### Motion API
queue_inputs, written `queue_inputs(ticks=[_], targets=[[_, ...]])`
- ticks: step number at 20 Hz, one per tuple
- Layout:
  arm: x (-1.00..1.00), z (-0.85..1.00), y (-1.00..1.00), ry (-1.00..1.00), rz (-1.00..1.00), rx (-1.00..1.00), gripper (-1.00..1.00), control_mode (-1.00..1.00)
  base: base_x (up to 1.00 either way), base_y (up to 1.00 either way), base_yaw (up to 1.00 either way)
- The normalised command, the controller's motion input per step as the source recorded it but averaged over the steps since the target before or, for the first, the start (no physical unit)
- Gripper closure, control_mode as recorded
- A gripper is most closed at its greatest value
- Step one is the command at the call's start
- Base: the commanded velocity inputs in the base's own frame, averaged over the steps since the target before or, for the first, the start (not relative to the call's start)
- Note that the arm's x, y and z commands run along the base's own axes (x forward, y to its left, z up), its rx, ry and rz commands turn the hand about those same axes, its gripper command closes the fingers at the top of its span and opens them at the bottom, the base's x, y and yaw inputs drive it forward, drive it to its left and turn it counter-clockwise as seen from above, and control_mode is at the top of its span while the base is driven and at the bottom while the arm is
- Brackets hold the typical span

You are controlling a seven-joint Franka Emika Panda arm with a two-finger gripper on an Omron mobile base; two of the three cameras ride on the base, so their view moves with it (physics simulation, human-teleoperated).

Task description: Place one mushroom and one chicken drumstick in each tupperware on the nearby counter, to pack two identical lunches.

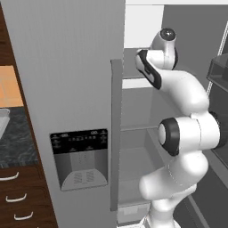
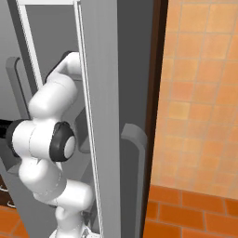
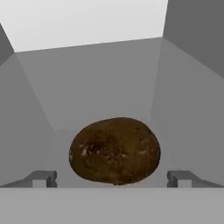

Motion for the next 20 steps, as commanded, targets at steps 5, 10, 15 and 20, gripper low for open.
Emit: queue_inputs(ticks=[5, 10, 15, 20], targets=[[0.31, -0.17, -0.01, 0.00, 0.00, -0.02, -1.00, -1.00, 0.00, 0.00, 0.00], [0.33, -0.14, -0.01, -0.01, 0.01, -0.01, -1.00, -1.00, 0.00, 0.00, 0.00], [0.27, -0.13, 0.00, 0.00, 0.02, -0.02, -1.00, -1.00, 0.00, 0.00, 0.00], [0.05, -0.32, 0.00, 0.11, 0.01, 0.00, 1.00, -1.00, 0.00, 0.00, 0.00]])
